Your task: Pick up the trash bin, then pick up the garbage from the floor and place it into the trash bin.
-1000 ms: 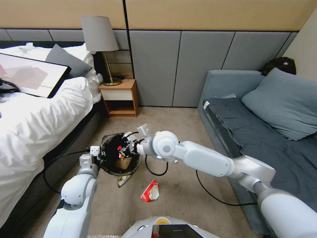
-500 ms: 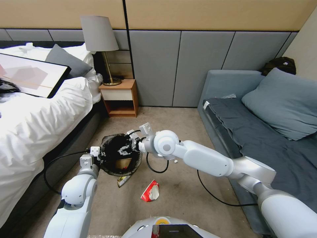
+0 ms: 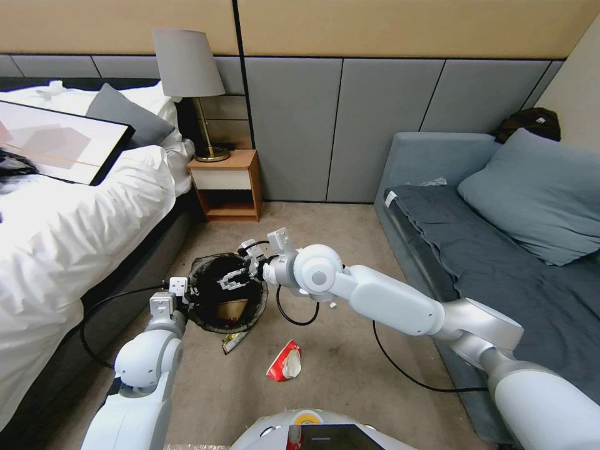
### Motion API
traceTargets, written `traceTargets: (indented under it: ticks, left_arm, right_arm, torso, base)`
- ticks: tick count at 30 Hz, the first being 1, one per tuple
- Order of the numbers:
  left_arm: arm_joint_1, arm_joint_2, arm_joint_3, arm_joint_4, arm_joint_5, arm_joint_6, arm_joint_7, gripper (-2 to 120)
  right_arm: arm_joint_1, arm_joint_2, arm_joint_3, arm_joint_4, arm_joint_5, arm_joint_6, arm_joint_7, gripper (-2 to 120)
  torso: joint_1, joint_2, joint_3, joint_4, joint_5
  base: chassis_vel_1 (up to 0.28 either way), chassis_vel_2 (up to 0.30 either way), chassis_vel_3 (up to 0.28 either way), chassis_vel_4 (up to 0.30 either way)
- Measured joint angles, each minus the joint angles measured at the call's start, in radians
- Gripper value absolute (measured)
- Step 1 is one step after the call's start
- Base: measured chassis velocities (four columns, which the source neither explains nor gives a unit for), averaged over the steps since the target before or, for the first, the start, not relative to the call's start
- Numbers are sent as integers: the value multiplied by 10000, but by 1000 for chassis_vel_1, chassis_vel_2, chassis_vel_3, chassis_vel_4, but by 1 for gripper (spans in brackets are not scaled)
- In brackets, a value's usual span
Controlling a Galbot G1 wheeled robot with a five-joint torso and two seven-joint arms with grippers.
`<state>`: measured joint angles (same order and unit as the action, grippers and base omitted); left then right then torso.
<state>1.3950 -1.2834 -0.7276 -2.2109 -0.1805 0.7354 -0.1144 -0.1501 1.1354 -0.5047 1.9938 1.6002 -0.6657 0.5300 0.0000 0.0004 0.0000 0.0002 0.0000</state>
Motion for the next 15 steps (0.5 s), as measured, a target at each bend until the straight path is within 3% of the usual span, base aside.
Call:
traceTargets:
  ticks: [2,3,4,6,11,13,15]
  left_arm:
    - [3,13,-12,-9,-3,0,0,1]
    - [-1,76,-35,-43,-29,0,0,1]
    - [-1,76,-35,-43,-29,0,0,1]
    - [-6,142,-50,-67,-41,0,3,1]
    - [31,143,-47,-60,-57,0,12,1]
    - [63,130,-9,-72,-54,0,13,1]
    - [60,137,1,-76,-54,0,14,1]
  right_arm:
    - [4,-117,271,56,27,-17,6,100]
    - [-62,-745,1495,203,164,-183,141,100]
    - [-62,-745,1495,203,164,-183,141,100]
    - [-614,-1708,2802,168,-173,-205,344,100]
    - [-2072,-2170,4144,161,-942,-247,409,100]
    - [-3480,-2260,5207,147,-1638,-363,398,100]
    - [-3835,-2261,5480,119,-1844,-387,367,100]
  torso:
    - [0,0,0,-1,0]
    - [0,0,0,0,3]
    - [0,0,0,0,3]
    - [0,0,0,-6,4]
    - [0,0,0,-6,4]
    - [-1,0,-1,-8,5]
    - [-1,0,0,-7,4]
  base:
    - [0,0,0,0]
    - [0,0,0,0]
    - [0,0,0,0]
    - [0,0,0,0]
    - [0,0,0,0]
    - [0,0,0,0]
    - [0,0,0,0]
